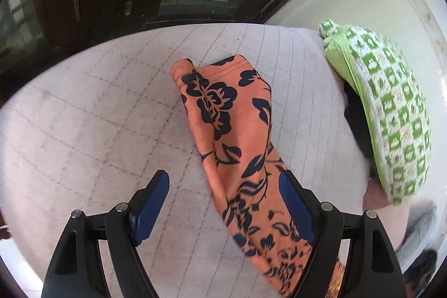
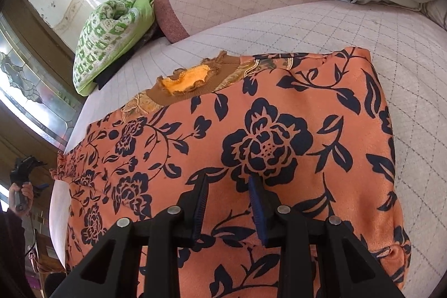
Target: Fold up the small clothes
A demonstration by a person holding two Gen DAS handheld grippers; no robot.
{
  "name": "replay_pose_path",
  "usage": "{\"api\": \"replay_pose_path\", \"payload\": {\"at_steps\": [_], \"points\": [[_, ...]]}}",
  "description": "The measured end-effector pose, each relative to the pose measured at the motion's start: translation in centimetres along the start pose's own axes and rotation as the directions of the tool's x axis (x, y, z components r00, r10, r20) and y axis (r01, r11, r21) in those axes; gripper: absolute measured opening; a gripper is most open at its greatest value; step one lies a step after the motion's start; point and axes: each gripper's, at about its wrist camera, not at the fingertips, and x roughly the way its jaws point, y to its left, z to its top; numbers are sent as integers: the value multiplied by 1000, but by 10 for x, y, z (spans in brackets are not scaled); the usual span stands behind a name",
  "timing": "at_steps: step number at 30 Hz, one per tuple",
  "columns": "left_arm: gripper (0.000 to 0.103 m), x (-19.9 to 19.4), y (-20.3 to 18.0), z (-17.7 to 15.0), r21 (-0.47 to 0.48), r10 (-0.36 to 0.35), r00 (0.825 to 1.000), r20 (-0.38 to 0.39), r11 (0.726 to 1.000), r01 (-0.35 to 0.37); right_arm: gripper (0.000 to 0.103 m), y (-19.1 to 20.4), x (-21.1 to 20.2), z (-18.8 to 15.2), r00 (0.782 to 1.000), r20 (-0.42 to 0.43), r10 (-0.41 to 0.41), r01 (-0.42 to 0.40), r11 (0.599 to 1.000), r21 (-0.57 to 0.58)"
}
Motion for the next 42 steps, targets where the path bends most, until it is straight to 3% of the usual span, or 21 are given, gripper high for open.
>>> {"api": "replay_pose_path", "payload": {"at_steps": [1, 3, 4, 5, 6, 9, 12, 15, 18, 23, 25, 27, 29, 33, 37, 40, 41, 42], "points": [[71, 3, 0, 1, -1, 6, 1000, 5, 1000, -6, 33, 0, 0, 0, 1000, 1, -3, 3, 1000, -2], [41, 18, 1, 6, -10, 10, 1000, -14, 1000, -11, 33, 0, 0, -1, 1000, 1, -5, 5, 1000, 0], [31, 23, 2, 8, -13, 14, 1000, -27, 1000, -14, 33, -1, 0, -1, 1000, 1, -5, 5, 1000, 2], [10, 30, 2, 9, -16, 24, 999, -37, 1000, -25, 33, -1, 1, -1, 1000, 3, -7, 7, 1000, 4], [5, 33, 3, 9, -15, 38, 999, -35, 999, -38, 33, -2, 1, -1, 1000, 6, -11, 11, 1000, 2], [5, 29, -4, 4, 23, 63, 998, 18, 998, -63, 33, -2, -1, 0, 999, 29, -32, 32, 999, -8], [4, 6, -31, -9, 164, 61, 992, 108, 983, -78, 33, -8, -11, 3, 996, 76, -51, 50, 999, 9], [4, -28, -69, -29, 301, -13, 991, 136, 953, -29, 33, -27, -30, 9, 989, 144, -44, 30, 995, 97], [4, -67, -117, -59, 430, -99, 985, 145, 902, 28, 33, -56, -51, 13, 979, 203, -33, -11, 977, 215], [4, -125, -202, -132, 620, -213, 968, 133, 780, 86, 33, -96, -77, 14, 965, 262, -23, -72, 935, 348], [4, -140, -237, -167, 684, -247, 964, 97, 720, 116, 33, -108, -91, 14, 958, 285, -21, -89, 926, 368], [4, -152, -274, -213, 754, -287, 957, 51, 639, 151, 33, -115, -103, 14, 951, 304, -51, -66, 930, 363], [4, -157, -300, -253, 798, -309, 951, 7, 575, 181, 33, -124, -115, 13, 944, 321, -71, -54, 930, 363], [4, -144, -359, -354, 854, -320, 938, -133, 443, 272, 33, -149, -138, 6, 933, 350, -79, -76, 909, 409], [4, -105, -394, -450, 852, -287, 917, -276, 368, 372, 33, -171, -156, 1, 923, 375, -91, -91, 894, 440], [5, -48, -403, -524, 844, -173, 907, -384, 333, 421, 33, -182, -165, 0, 915, 390, -100, -95, 887, 451], [6, -34, -401, -539, 844, -134, 906, -401, 331, 422, 33, -186, -167, 0, 915, 390, -104, -94, 885, 456], [12, -9, -397, -556, 827, -72, 890, -450, 343, 446, 33, -188, -167, 1, 916, 387, -103, -95, 882, 461]]}}
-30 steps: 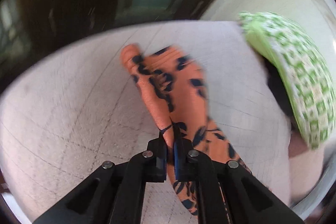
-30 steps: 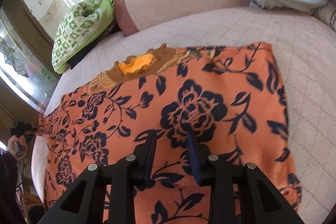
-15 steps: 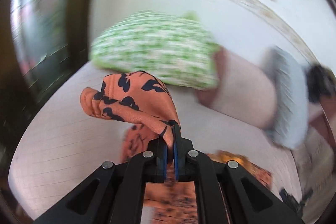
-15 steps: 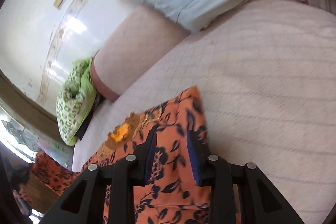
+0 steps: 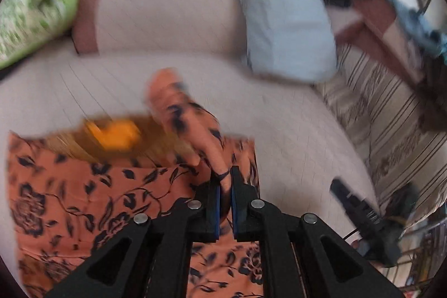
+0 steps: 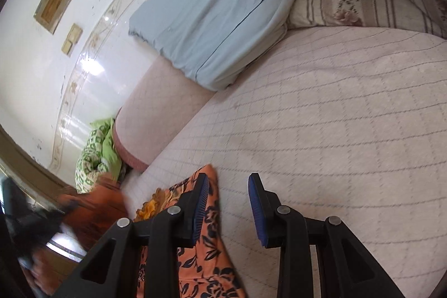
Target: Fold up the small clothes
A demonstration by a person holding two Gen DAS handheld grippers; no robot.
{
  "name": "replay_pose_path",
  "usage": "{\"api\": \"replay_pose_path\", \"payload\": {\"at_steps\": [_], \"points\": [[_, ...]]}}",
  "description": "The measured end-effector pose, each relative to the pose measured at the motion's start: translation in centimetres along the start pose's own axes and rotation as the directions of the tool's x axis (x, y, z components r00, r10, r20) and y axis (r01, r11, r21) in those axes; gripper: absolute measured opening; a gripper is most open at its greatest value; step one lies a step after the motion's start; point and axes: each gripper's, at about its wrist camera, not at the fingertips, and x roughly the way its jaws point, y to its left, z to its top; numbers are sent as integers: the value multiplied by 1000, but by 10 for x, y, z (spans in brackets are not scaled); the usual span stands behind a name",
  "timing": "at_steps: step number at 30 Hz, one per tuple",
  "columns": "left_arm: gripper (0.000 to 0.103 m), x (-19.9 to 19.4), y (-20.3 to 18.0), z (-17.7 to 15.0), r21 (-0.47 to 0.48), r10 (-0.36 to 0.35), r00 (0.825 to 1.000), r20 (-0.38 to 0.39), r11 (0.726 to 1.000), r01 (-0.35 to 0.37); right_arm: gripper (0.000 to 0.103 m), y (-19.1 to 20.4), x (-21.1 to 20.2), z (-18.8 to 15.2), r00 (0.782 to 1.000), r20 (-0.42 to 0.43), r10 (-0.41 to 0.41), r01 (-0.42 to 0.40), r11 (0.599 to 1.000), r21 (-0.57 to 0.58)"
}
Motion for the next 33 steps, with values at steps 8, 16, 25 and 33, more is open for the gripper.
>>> {"api": "replay_pose_path", "payload": {"at_steps": [8, 16, 25, 33], "points": [[54, -27, 37, -4, 2, -124, 992, 27, 992, 124, 73, 20, 16, -9, 997, -45, 62, -62, 998, -9], [69, -99, 192, -14, -161, 322, 930, 178, 942, -296, 73, 64, 63, -47, 982, -180, -50, 17, 984, -179], [69, -105, 317, -34, -400, 368, 924, 100, 866, -301, 43, 71, 99, -64, 962, -199, -188, 123, 946, -301], [76, -35, 292, -7, -214, 566, 824, -43, 800, -561, 24, 83, 108, -66, 962, -180, -207, 132, 925, -357]]}}
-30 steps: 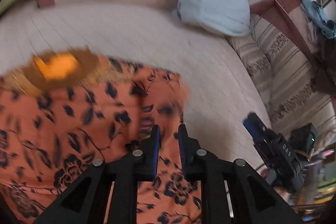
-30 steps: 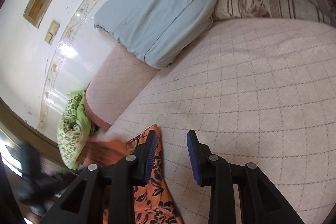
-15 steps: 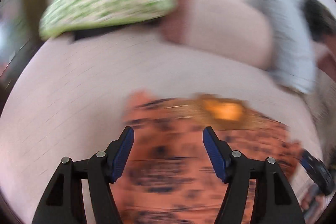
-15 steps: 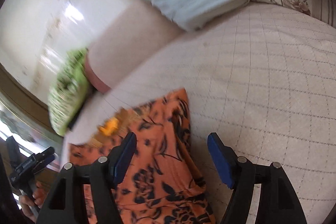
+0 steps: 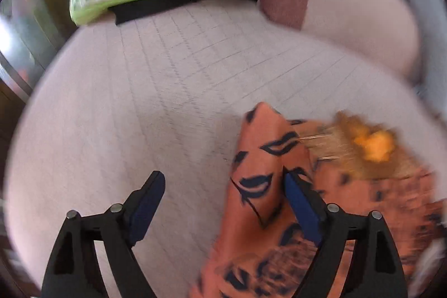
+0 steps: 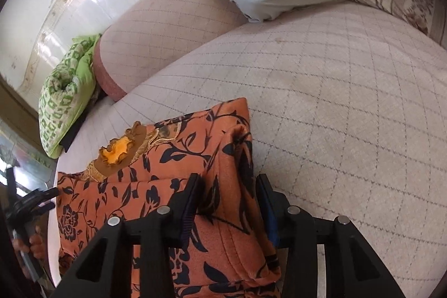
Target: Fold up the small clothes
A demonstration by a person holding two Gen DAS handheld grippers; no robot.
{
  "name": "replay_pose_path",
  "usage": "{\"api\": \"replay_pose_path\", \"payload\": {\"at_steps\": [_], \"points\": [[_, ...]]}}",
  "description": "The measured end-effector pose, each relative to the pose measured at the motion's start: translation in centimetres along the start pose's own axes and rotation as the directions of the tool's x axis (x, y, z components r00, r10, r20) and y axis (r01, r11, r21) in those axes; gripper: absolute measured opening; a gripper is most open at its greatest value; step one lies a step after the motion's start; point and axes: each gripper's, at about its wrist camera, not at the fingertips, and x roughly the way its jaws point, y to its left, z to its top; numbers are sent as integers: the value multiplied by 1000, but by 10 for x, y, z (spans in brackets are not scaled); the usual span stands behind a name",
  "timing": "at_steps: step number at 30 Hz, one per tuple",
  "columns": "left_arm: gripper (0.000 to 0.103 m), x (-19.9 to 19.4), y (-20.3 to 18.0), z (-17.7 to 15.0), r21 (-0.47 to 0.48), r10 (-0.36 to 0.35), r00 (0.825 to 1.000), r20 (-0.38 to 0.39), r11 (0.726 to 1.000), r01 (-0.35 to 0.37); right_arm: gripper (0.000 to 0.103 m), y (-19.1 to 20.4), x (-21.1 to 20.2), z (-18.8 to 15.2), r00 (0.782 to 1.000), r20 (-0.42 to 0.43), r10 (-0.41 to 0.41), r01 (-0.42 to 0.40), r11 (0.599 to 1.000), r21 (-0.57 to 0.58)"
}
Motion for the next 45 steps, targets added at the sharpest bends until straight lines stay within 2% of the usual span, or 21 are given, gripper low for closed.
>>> {"api": "replay_pose_path", "payload": {"at_steps": [1, 2, 3, 6, 11, 12, 14, 15, 16, 19, 22, 24, 28, 30, 33, 34, 36, 41, 43, 44, 45], "points": [[62, 3, 0, -2, 11, 33, 999, 3, 999, -33, 15, 3, -1, 0, 1000, 8, -18, 18, 1000, -26], [25, 7, 1, -1, 5, 23, 1000, -1, 1000, -23, 11, 7, -3, 0, 1000, 17, -18, 19, 999, -48], [7, 10, 6, 0, -18, -10, 1000, -14, 1000, 9, 8, 10, -4, 1, 1000, 26, -8, 9, 998, -59], [0, 5, 12, 4, 6, 72, 996, 50, 997, -72, 8, 25, -19, 7, 994, 99, 42, -32, 994, -103], [0, -13, 39, 6, -13, 92, 989, 118, 996, -91, 8, 33, -38, 22, 955, 217, 203, -179, 976, -128], [0, -14, 46, 5, -25, 127, 985, 120, 992, -124, 11, 30, -30, 26, 962, 203, 184, -165, 980, -108], [0, -11, 50, 3, -42, 112, 987, 113, 993, -108, 18, 16, 8, 30, 999, 45, -31, 34, 997, -67], [0, -15, 49, -1, -46, 75, 990, 121, 996, -70, 18, 6, 26, 27, 989, -51, -139, 136, 989, -51], [0, -20, 45, -5, -42, 57, 989, 133, 998, -51, 19, -6, 37, 26, 981, -114, -158, 157, 987, -17], [0, -37, 19, -17, 33, 14, 979, 204, 999, -21, 31, -40, 23, 31, 993, -107, -42, 64, 977, 204], [0, -43, -10, -26, 115, -18, 974, 228, 993, -8, 35, -52, -9, 38, 1000, 29, -12, 4, 968, 251], [0, -35, -25, -29, 149, -3, 981, 193, 988, -26, 36, -48, -24, 40, 994, 102, 38, -59, 975, 215], [1, 0, -28, -37, 171, 111, 987, 113, 977, -129, 33, -9, -26, 33, 983, 58, 173, -175, 984, 33], [2, 7, -22, -43, 181, 176, 977, 123, 964, -197, 32, 18, -14, 22, 980, -40, 194, -197, 977, -82], [4, 25, -4, -53, 188, 274, 960, 56, 942, -279, 32, 38, 33, -10, 951, -298, 80, -140, 972, -187], [4, 31, 5, -56, 172, 280, 960, 19, 945, -279, 32, 41, 36, -19, 957, -284, 55, -127, 962, -242], [5, 19, 12, -61, 164, 271, 961, 60, 947, -278, 30, 51, 22, -23, 970, -242, 24, -103, 942, -319], [5, -21, 28, -79, 33, 79, 996, 49, 996, -81, 32, 44, -9, -35, 966, -235, 103, -158, 961, -226], [17, -34, 20, -90, 75, 62, 991, 115, 995, -71, 32, 46, -17, -42, 976, -163, 143, -180, 955, -235], [36, -29, 9, -95, 142, 107, 986, 125, 982, -124, 33, 43, -7, -45, 977, -175, 122, -160, 962, -221], [40, -21, 2, -98, 188, 173, 979, 113, 963, -192, 34, 38, 11, -51, 968, -237, 82, -130, 972, -197]]}}
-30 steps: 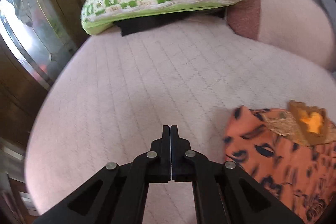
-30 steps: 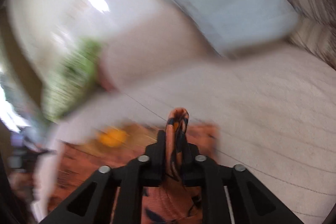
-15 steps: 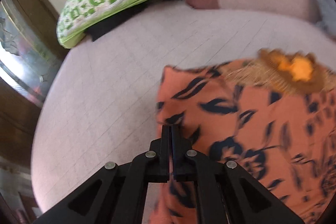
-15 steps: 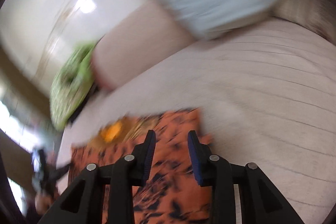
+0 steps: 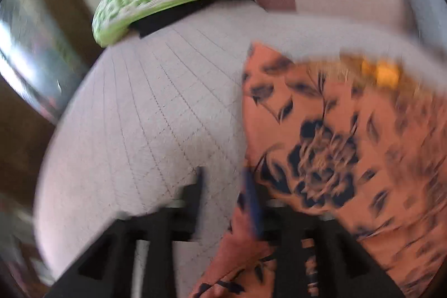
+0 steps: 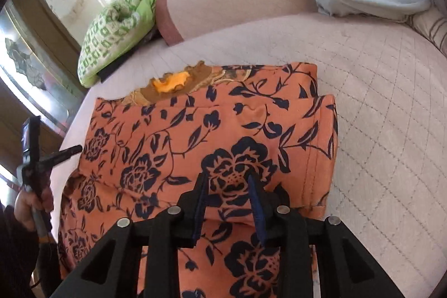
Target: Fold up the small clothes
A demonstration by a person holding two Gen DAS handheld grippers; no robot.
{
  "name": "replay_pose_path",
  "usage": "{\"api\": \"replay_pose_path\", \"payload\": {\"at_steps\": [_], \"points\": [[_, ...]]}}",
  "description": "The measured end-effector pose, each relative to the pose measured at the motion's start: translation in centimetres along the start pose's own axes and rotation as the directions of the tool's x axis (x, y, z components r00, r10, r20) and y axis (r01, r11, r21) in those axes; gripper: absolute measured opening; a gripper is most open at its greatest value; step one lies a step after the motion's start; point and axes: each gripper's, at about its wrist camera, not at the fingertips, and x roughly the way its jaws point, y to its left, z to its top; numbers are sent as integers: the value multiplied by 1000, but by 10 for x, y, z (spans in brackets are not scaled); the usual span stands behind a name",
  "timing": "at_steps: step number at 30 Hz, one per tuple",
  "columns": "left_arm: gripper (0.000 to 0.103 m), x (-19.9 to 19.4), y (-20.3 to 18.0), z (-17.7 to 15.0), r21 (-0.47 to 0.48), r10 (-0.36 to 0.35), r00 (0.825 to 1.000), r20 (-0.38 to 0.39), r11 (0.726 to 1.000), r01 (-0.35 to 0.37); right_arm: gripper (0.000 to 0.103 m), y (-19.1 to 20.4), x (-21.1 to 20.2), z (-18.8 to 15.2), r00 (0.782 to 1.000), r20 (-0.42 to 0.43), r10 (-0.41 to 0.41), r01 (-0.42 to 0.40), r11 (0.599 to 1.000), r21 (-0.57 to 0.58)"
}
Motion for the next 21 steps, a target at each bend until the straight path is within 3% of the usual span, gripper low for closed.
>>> {"api": "replay_pose_path", "payload": {"at_steps": [1, 2, 4, 5, 6, 8, 10, 11, 13, 14, 18, 21], "points": [[40, 9, -5, -2, 39, 54, 998, -41, 998, -53, 34, -3, 4, -5, 1000, 22, 16, -16, 1000, 8], [40, 9, -1, -3, 26, 47, 997, -53, 999, -46, 33, -2, -6, -7, 999, 48, 22, -23, 1000, 16], [40, -7, 23, -6, -62, -64, 996, -60, 996, 61, 33, -1, -32, -12, 998, 47, 45, -48, 997, 65], [42, -17, 34, -8, -90, -150, 987, -57, 985, 144, 33, -3, -48, -20, 994, 74, 83, -88, 994, 69], [54, -23, 43, -13, -91, -205, 977, -67, 976, 198, 33, -9, -67, -33, 988, 108, 111, -120, 990, 79], [67, -37, 57, -29, -85, -239, 967, -87, 969, 232, 33, -22, -89, -51, 986, 124, 109, -125, 985, 121], [68, -52, 69, -49, -65, -264, 962, -67, 964, 259, 33, -36, -111, -77, 981, 135, 142, -164, 971, 173], [69, -64, 73, -66, -46, -281, 958, -62, 959, 279, 36, -43, -120, -87, 978, 140, 155, -180, 965, 190], [71, -73, 81, -88, -34, -310, 948, -69, 951, 309, 59, -54, -138, -114, 978, 142, 154, -184, 955, 234], [71, -77, 86, -103, -41, -334, 939, -78, 942, 332, 69, -56, -145, -124, 980, 137, 146, -177, 952, 249], [71, -80, 99, -156, -106, -438, 888, -138, 898, 427, 70, -63, -169, -167, 987, 15, 158, -157, 953, 258], [71, -81, 104, -186, -157, -467, 869, -167, 882, 444, 70, -67, -162, -190, 984, -89, 155, -124, 950, 286]]}}
